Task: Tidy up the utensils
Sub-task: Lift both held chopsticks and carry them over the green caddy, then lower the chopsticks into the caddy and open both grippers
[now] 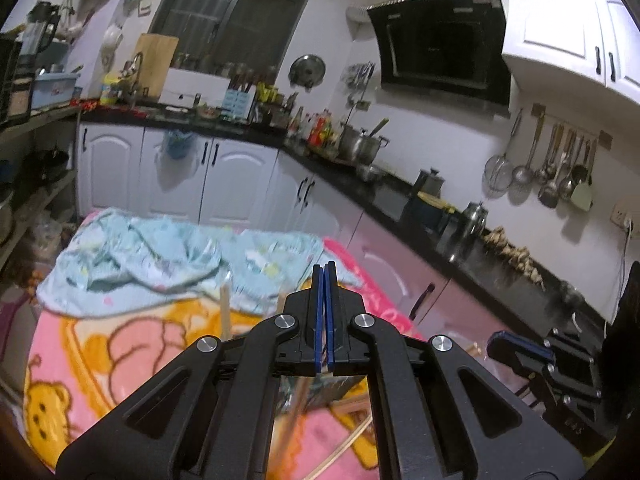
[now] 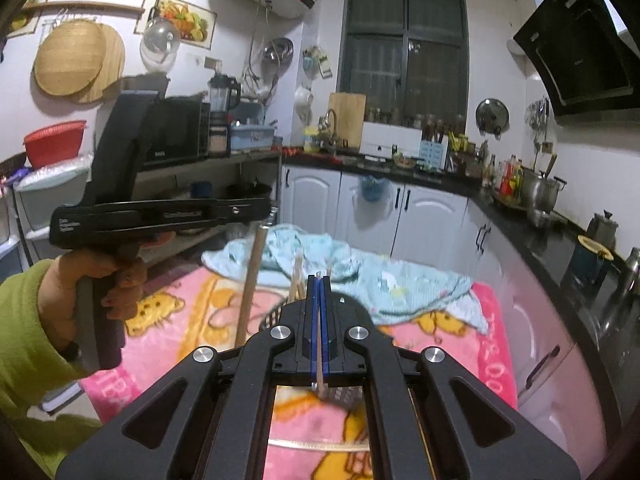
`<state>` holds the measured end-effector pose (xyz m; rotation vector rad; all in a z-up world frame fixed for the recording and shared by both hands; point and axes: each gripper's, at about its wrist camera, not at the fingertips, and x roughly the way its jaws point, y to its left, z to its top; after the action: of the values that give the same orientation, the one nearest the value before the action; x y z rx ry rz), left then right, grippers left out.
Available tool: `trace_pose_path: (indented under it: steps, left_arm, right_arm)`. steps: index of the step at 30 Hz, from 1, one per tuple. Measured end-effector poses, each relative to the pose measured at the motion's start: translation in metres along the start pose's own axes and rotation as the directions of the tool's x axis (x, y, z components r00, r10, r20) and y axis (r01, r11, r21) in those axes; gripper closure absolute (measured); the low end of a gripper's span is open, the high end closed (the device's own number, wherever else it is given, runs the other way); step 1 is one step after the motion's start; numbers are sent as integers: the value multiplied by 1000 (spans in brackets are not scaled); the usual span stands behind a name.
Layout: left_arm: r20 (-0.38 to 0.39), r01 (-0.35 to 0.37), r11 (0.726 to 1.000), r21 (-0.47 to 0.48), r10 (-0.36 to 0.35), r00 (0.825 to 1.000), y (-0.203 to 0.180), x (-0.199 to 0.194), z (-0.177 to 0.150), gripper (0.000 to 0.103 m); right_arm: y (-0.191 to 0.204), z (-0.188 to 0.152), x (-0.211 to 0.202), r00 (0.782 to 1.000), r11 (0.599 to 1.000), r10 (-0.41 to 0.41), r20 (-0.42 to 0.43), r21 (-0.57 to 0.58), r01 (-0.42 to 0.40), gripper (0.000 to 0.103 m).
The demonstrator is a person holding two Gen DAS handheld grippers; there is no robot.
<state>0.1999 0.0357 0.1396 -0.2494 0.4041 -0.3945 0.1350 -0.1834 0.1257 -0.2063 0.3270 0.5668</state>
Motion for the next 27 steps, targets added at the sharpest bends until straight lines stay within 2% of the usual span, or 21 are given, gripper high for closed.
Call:
trace_pose_path:
  steps: [11,20,27]
  left_arm:
    - [85,4,1000,25,-6,996,-14,7,43,103]
    - [114,-16,1000,-3,16,993,-4,24,54,103]
    - [119,-29,999,-20,31,992,2,39,49,103]
  right_arm:
    - [-10,43,-5,996,1000,-15,90,-13,16,102]
    - [-33,51,7,995,999,-40,93,29,37,102]
    - [-42,46,21,996,998,-51,74,51,47,102]
